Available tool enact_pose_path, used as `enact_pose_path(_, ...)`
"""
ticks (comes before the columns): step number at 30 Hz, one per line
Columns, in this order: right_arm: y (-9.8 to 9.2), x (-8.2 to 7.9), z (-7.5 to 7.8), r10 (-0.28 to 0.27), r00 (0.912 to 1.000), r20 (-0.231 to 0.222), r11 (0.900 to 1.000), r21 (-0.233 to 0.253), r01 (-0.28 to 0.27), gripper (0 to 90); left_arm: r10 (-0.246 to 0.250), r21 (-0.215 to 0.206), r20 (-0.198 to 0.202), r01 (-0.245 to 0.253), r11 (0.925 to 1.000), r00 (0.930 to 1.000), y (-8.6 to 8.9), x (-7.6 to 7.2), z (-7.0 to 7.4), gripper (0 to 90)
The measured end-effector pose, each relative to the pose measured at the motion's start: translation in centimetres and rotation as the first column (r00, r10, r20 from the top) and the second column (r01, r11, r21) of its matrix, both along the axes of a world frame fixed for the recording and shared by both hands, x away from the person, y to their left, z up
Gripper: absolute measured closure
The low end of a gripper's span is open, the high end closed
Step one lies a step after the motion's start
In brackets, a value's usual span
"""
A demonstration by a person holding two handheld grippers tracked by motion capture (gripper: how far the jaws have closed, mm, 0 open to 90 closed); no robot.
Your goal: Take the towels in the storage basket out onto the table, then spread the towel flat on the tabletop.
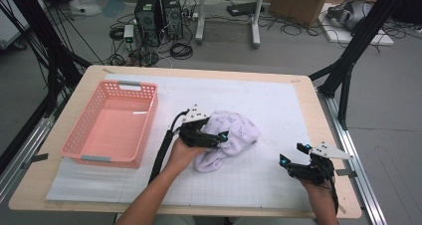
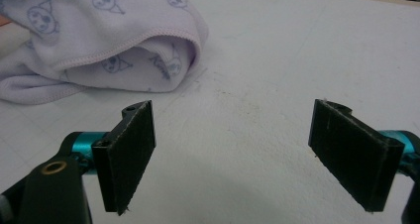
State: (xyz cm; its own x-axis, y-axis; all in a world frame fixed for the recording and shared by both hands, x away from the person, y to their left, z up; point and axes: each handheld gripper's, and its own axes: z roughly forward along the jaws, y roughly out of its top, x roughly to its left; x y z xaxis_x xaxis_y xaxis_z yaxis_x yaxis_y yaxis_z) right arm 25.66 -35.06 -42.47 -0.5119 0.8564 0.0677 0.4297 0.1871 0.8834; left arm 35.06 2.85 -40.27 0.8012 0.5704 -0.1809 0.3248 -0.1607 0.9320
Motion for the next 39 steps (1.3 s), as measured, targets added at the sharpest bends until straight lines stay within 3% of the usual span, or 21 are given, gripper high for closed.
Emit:
enact_pose_path(3,0.1,0.0,0.0,0.002,1.0000,-0.003,1.000,0.002,-0.002,17.0,0.048,-0.040,0.060,-0.046,0.9981,0.9970,1.9,-0.8,0.9,19.8)
enact_pose_path(4,0.2,0.0,0.1,0.001,1.0000,-0.005,1.000,0.006,-0.001,17.0,0.065,-0.052,0.077,-0.061,0.9968,0.9949,3.2,-1.4,1.1,19.7)
enact_pose_path(8,0.4,0.1,0.2,-0.001,1.0000,0.003,1.000,0.000,0.001,16.9,0.082,-0.067,0.076,-0.077,0.9948,0.9938,5.0,-2.4,0.5,19.6)
enact_pose_path(10,0.5,0.1,0.2,0.001,0.9999,0.011,1.000,-0.001,-0.001,16.8,0.093,-0.062,0.068,-0.089,0.9941,0.9934,6.4,-3.5,-0.6,19.6)
enact_pose_path(14,0.7,0.4,0.2,0.005,1.0000,0.007,1.000,-0.003,-0.005,16.5,0.099,-0.089,0.053,-0.094,0.9915,0.9936,7.4,-4.5,-1.6,19.3)
enact_pose_path(15,0.8,0.4,0.1,0.010,0.9999,0.004,1.000,-0.004,-0.010,16.5,0.103,-0.073,0.066,-0.098,0.9925,0.9925,7.6,-4.7,-2.0,19.3)
enact_pose_path(18,1.1,0.6,0.1,0.015,0.9999,0.004,1.000,-0.017,-0.015,16.6,0.119,-0.071,0.060,-0.115,0.9908,0.9910,7.8,-4.7,-2.0,19.4)
enact_pose_path(28,0.8,0.5,-0.1,-0.007,0.9999,0.008,1.000,-0.014,0.007,17.6,0.089,-0.087,0.047,-0.084,0.9926,0.9949,8.0,-5.0,-2.5,21.9)
enact_pose_path(30,0.7,0.3,-0.1,0.005,0.9998,0.017,1.000,-0.019,-0.005,21.2,0.088,-0.084,0.045,-0.084,0.9929,0.9951,8.0,-5.0,-2.6,22.4)
enact_pose_path(39,1.3,0.6,-0.1,0.021,0.9997,0.012,1.000,-0.020,-0.020,21.8,0.086,-0.084,0.041,-0.083,0.9930,0.9954,8.0,-5.0,-2.7,23.6)
